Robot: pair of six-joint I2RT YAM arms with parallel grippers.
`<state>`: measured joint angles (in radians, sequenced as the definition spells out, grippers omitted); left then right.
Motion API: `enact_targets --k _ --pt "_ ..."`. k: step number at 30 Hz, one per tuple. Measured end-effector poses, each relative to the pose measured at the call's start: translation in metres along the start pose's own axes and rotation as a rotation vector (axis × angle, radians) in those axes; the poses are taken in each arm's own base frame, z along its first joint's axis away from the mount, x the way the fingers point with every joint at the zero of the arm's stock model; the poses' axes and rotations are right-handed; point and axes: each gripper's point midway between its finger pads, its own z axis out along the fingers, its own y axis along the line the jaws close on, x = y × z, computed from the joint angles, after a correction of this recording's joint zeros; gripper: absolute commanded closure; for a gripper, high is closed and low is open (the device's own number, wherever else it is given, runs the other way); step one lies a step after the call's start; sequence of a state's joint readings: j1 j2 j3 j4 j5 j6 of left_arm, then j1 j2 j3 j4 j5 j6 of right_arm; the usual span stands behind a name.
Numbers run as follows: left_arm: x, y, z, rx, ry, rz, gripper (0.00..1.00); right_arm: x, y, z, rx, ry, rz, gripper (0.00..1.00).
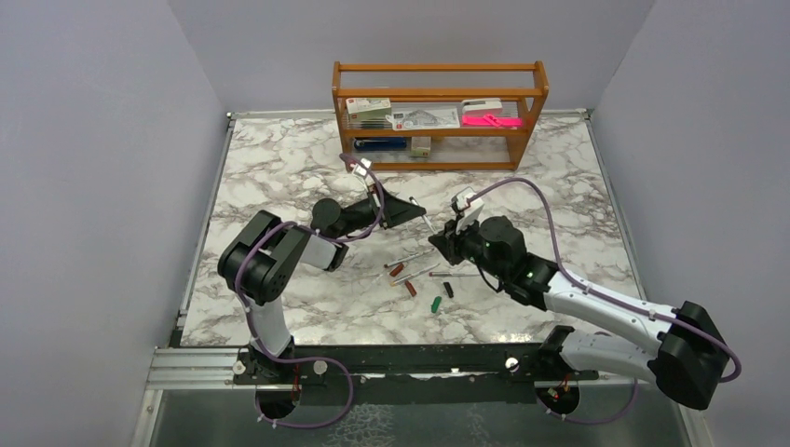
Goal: Insert the pens into the pen caps
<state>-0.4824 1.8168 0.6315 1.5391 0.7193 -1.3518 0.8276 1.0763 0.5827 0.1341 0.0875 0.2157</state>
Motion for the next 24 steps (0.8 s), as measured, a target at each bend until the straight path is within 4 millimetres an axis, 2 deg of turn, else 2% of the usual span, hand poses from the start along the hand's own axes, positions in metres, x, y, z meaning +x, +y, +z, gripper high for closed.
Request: enact_targets --k 3,5,7,13,14,16,18,21,24 --pt "0.004 -0.001 0.002 0.023 0.047 0.056 0.17 -0.001 0.0 -0.004 -0.001 0.003 -0.008 0.99" --pt "0.004 -0.002 0.002 0.045 0.082 0.101 0.06 -0.003 0.0 -0.007 0.001 0.013 -0.014 0.99" --pt "0.001 -0.004 0.001 0.065 0.107 0.159 0.03 -0.004 0.0 -0.01 0.004 0.039 -0.021 0.99" --pt "-0.019 -0.002 -0.009 0.102 0.138 0.397 0.03 -0.014 0.005 -0.026 -0.008 0.132 -0.027 0.99" --pt "-0.022 -0.001 -0.012 0.105 0.142 0.432 0.07 -0.013 0.006 -0.029 -0.013 0.151 -0.025 0.99" --pt "-0.026 0.0 -0.018 0.115 0.16 0.488 0.22 -0.012 0.009 -0.035 -0.026 0.191 -0.022 0.99" --pt "-0.028 0.0 -0.022 0.131 0.187 0.528 0.29 -0.007 0.012 -0.039 -0.04 0.239 -0.022 0.99" --pt "-0.026 -0.005 -0.02 0.195 0.283 0.562 0.31 0.005 0.016 -0.041 -0.059 0.321 -0.021 0.99" --pt "-0.02 0.002 -0.016 0.235 0.388 0.518 0.31 0.023 0.019 -0.043 -0.079 0.408 -0.017 0.99"
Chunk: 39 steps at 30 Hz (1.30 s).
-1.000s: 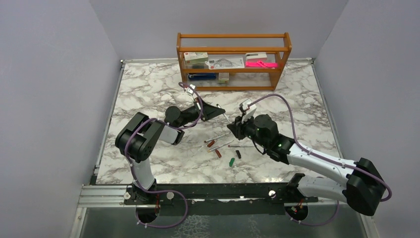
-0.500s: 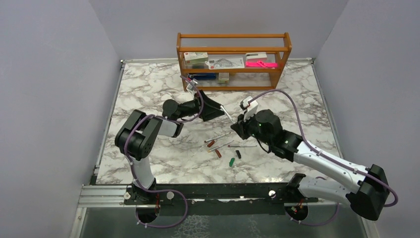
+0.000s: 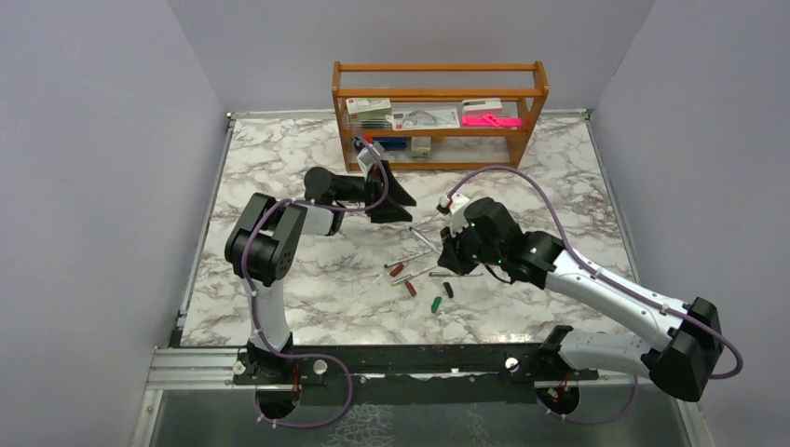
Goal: Insert the pens into the pen caps
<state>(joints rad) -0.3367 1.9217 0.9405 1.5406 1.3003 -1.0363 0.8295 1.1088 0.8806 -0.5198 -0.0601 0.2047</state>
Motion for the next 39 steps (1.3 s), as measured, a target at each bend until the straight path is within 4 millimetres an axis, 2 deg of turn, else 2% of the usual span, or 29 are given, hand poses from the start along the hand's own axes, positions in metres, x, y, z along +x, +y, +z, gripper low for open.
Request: enact_targets --k 2,4,6,12,16,21,25,26,29,32,33,36,39 --pt "0.018 -0.003 0.002 0.044 0.067 -0.05 0.31 0.012 0.002 0.004 -0.013 0.057 0.003 0.99" --pt "0.038 -0.014 0.006 0.097 0.133 -0.081 0.35 0.022 0.002 0.009 -0.015 0.107 0.008 0.99" --pt "0.048 -0.023 0.011 0.138 0.177 -0.088 0.36 0.027 0.001 0.012 -0.012 0.142 0.011 0.99" --pt "0.075 -0.049 0.026 0.237 0.265 -0.112 0.4 0.02 0.002 0.012 -0.01 0.156 0.012 0.99" --pt "0.078 -0.055 0.032 0.258 0.28 -0.116 0.4 0.014 0.005 0.007 -0.018 0.159 0.009 0.99" --pt "0.075 -0.053 0.034 0.259 0.284 -0.125 0.53 0.011 0.007 0.005 -0.025 0.157 0.003 0.99" --pt "0.079 -0.05 0.034 0.257 0.286 -0.141 0.56 0.011 0.007 0.004 -0.028 0.158 0.003 0.99" --pt "0.08 -0.049 0.033 0.257 0.287 -0.143 0.55 0.011 0.008 0.003 -0.028 0.158 0.003 0.99" --pt "0.08 -0.049 0.033 0.257 0.287 -0.144 0.43 0.011 0.008 0.001 -0.027 0.158 0.003 0.99" --pt "0.083 -0.049 0.032 0.259 0.291 -0.14 0.35 0.002 0.006 -0.001 -0.011 0.135 0.0 0.99" --pt "0.084 -0.05 0.031 0.261 0.294 -0.143 0.36 -0.002 0.006 -0.003 -0.009 0.123 -0.001 0.99" --pt "0.086 -0.051 0.03 0.263 0.298 -0.147 0.53 -0.014 0.005 -0.008 0.001 0.084 -0.004 0.99" --pt "0.087 -0.051 0.03 0.265 0.302 -0.146 0.64 -0.017 0.005 -0.01 0.004 0.072 -0.004 0.99"
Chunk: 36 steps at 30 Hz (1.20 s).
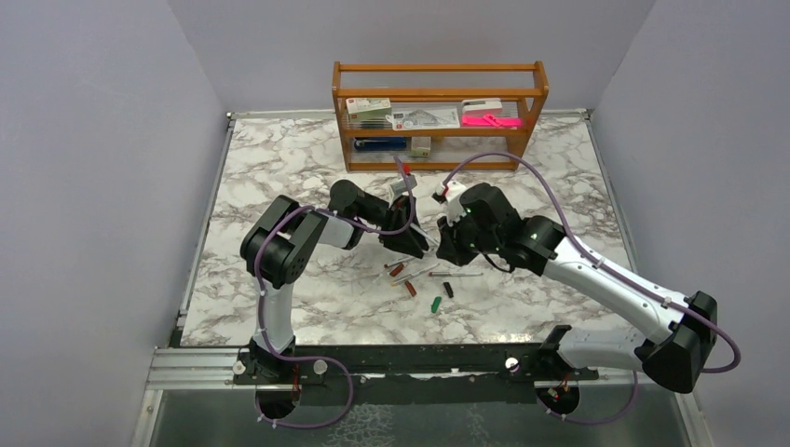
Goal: Insert the pens into the pen caps
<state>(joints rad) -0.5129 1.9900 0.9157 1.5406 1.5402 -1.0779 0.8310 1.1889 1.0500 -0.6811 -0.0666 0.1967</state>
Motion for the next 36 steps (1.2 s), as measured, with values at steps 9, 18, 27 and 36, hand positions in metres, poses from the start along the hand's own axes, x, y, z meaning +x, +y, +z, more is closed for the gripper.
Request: enact_targets --k 9,18,27,36 --pt "0.001 -0.001 0.001 0.003 0.003 -0.003 0.86 0.001 0.0 0.001 -0.003 0.003 -0.001 0.99" --pt "0.005 -0.004 0.001 0.02 0.03 -0.012 0.86 0.01 -0.001 0.009 -0.01 0.047 -0.033 0.99" --pt "0.006 -0.006 0.006 0.029 0.033 -0.024 0.35 0.012 0.0 0.017 -0.016 0.064 -0.031 0.99" --pt "0.006 -0.007 0.006 0.03 0.034 -0.026 0.59 0.017 0.0 0.019 -0.022 0.078 -0.028 0.99"
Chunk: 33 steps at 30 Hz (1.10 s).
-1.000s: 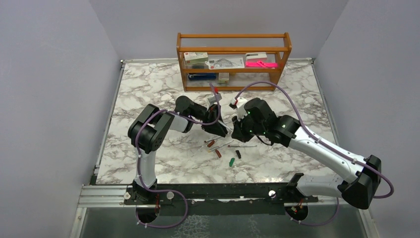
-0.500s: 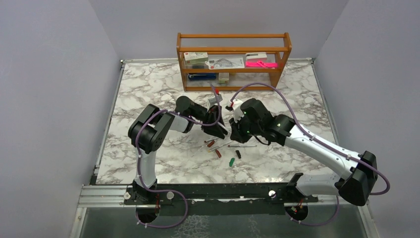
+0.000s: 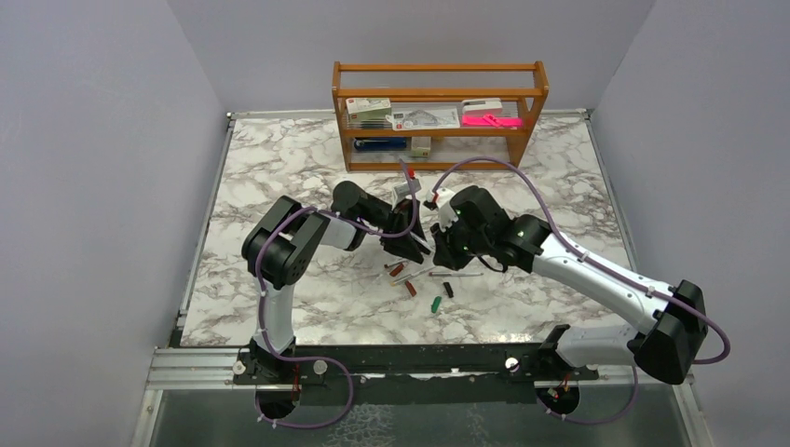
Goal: Insert the pens into the pen caps
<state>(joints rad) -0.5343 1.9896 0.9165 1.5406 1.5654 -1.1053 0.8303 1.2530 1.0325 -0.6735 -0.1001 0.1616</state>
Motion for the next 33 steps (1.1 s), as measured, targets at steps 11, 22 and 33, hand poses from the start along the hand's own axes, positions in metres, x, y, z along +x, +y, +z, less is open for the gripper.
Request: enact_targets --k 11,22,33 --pt "0.0 0.0 -0.001 0.0 0.003 -0.002 1.0 0.0 0.003 0.0 -0.017 0.001 -0.018 0.65" --pt "-0.022 0.012 -0.005 -0.057 -0.086 0.021 1.0 -0.056 -0.023 -0.062 0.167 -0.386 0.093 0.29" --pt "-0.096 0.018 -0.029 -0.366 -0.54 0.198 1.0 -0.073 -0.043 -0.131 0.133 -1.004 0.441 0.28"
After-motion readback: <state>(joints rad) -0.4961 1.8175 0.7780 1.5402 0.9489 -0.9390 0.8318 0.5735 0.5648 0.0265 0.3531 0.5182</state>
